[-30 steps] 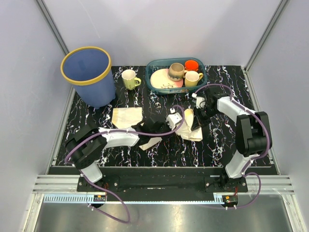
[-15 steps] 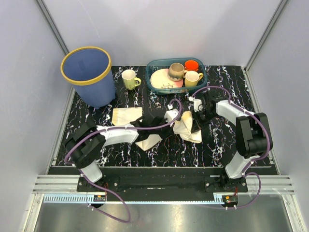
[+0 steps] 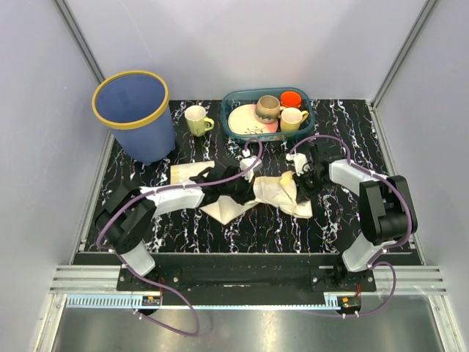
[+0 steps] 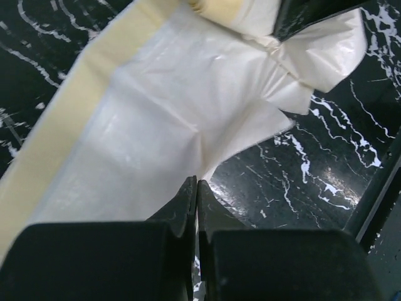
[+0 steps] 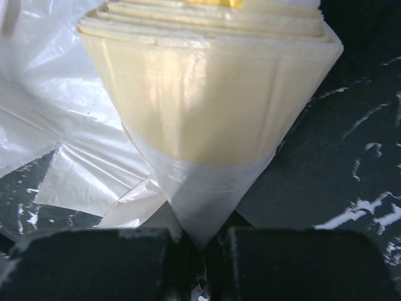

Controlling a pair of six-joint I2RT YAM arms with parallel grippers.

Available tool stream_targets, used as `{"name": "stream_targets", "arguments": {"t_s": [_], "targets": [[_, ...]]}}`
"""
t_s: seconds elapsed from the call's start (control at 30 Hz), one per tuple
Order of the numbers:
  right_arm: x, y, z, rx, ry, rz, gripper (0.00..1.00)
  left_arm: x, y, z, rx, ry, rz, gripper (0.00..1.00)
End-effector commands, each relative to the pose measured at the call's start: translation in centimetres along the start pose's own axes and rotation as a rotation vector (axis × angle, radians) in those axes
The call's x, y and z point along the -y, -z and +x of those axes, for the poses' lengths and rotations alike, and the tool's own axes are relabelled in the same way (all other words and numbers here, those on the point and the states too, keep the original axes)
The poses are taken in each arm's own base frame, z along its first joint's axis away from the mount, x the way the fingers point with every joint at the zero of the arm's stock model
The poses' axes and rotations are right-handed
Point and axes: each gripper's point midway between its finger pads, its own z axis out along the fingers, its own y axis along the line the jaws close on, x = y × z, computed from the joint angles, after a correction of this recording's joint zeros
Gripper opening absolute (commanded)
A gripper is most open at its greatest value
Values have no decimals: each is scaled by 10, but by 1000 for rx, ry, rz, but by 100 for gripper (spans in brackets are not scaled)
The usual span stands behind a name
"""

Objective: Put the trash bags into the trash bin

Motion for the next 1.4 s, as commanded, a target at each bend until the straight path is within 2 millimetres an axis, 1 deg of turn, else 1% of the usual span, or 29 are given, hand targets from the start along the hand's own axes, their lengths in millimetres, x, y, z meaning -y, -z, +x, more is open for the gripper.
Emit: {"name": "stream_targets", "arguments": {"t_s": [0.0, 0.03, 0.07, 0.1, 0.13, 0.17, 0.2, 0.23, 0.27, 0.33, 0.37, 0.43, 0.47, 0.53, 0.57, 0.63, 0.67, 0.73, 0.77, 0.83, 0.87, 1.0, 1.03, 1.1, 1.13, 1.17, 1.27, 1.33, 1.37], "targets": [[56, 17, 46, -206, 82, 257, 0, -32, 24, -19, 23, 27, -113, 0], [54, 19, 37, -186, 72, 235, 0, -24, 23, -18, 25, 7, -66, 0], [40, 18, 39, -194, 41, 163, 0, -16, 21, -22, 40, -30, -36, 1], [36, 15, 39, -207, 19, 136, 0, -10, 24, -26, 54, -94, -24, 11], [34, 16, 32, -201, 7, 119, 0, -6, 25, -28, 67, -139, -22, 37], [26, 15, 35, -217, -13, 74, 0, 6, 24, -20, 82, -215, -9, 49], [25, 12, 37, -229, -25, 62, 0, 12, 34, -29, 131, -347, -17, 62], [25, 13, 35, -227, -29, 59, 0, 15, 38, -27, 157, -415, -37, 75], [24, 11, 36, -233, -30, 51, 0, 27, 38, -20, 187, -484, -20, 79], [24, 10, 38, -243, -41, 47, 0, 41, 46, -24, 232, -608, -4, 83], [22, 9, 39, -251, -47, 37, 0, 58, 40, -16, 219, -668, 12, 84], [14, 10, 38, -255, -56, -2, 0, 56, 31, -13, 201, -747, -91, 84], [11, 9, 40, -264, -69, -21, 0, 61, 19, -6, 179, -791, -111, 84], [3, 10, 40, -275, -85, -70, 0, 59, 10, -9, 187, -829, -187, 84], [1, 7, 41, -288, -97, -85, 0, 67, -3, -4, 198, -867, -179, 84], [-3, 7, 40, -294, -118, -111, 0, 75, -12, -10, 236, -921, -199, 87], [-4, 6, 40, -298, -124, -121, 0, 80, -21, 1, 213, -949, -178, 88], [-6, 6, 37, -292, -140, -133, 0, 97, -28, 1, 244, -964, -141, 91], [-7, 5, 36, -291, -143, -138, 0, 99, -35, 8, 228, -981, -130, 92], [-9, 6, 32, -288, -155, -149, 0, 109, -44, 4, 242, -989, -134, 92], [-8, 5, 32, -292, -157, -151, 0, 111, -54, 15, 214, -1008, -122, 91], [-11, 5, 32, -312, -176, -182, 0, 104, -78, 28, 155, -1016, -153, 83], [-14, 5, 34, -326, -180, -199, 0, 98, -83, 35, 138, -1019, -168, 76], [-16, 6, 34, -331, -180, -213, 0, 93, -86, 41, 120, -1027, -182, 70], [-16, 6, 33, -332, -182, -217, 0, 88, -87, 43, 111, -1022, -203, 62], [-16, 7, 34, -333, -181, -216, 0, 85, -88, 46, 101, -1006, -209, 57], [-12, 6, 35, -338, -169, -202, 0, 78, -84, 46, 66, -955, -222, 43], [-8, 5, 36, -339, -158, -193, 0, 76, -77, 45, 48, -932, -205, 37], [-7, 5, 36, -339, -156, -186, 0, 75, -75, 45, 45, -910, -197, 28]]}}
